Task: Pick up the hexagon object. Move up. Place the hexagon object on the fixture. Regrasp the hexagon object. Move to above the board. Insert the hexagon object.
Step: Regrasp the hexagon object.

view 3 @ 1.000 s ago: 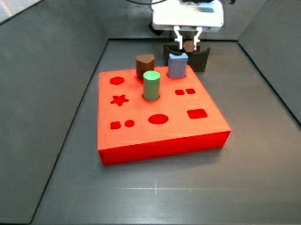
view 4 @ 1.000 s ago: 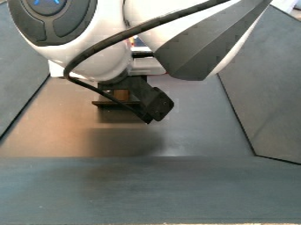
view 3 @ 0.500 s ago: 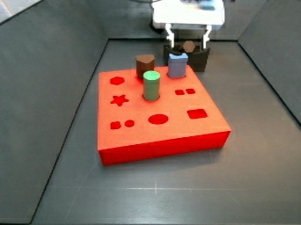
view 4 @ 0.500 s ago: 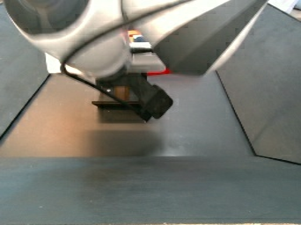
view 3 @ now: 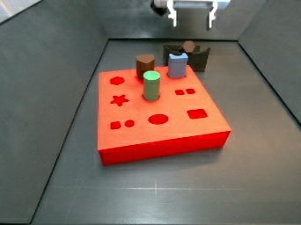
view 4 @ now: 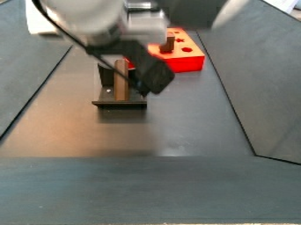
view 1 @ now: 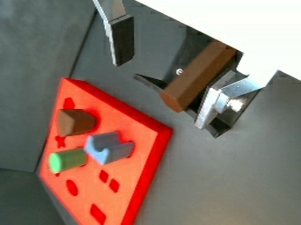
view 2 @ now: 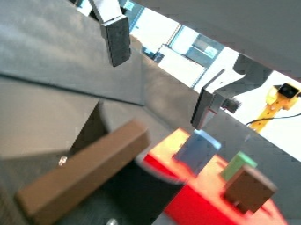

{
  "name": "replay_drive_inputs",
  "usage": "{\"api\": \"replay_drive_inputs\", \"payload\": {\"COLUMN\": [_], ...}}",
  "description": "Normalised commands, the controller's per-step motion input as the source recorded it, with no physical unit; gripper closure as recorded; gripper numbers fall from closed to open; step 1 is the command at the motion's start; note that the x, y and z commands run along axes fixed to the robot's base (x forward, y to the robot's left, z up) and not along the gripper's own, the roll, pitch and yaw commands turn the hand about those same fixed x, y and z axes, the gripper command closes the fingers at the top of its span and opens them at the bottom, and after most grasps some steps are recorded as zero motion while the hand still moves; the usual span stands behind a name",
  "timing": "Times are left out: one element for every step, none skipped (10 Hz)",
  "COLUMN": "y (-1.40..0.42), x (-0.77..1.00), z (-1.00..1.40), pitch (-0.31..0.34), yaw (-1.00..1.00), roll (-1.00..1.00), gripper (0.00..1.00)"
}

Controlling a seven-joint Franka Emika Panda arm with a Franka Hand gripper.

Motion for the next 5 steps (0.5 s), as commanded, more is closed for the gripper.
{"api": "replay_drive_inputs", "payload": {"y": [0.0, 0.0, -0.85, -0.83, -0.66], "x": [-0.05, -0.05, -0.15, -0.13, -0.12], "z": [0.51, 0.26, 0.83, 0.75, 0.57], "pitch": [-0.036, -0.036, 0.055, 0.055, 0.046], "yaw": [0.04, 0.05, 0.03, 0.03, 0.03], "roll": [0.01, 0.0, 1.0, 1.0, 1.0], "gripper": [0.0, 0.0, 0.0, 0.0, 0.0]}}
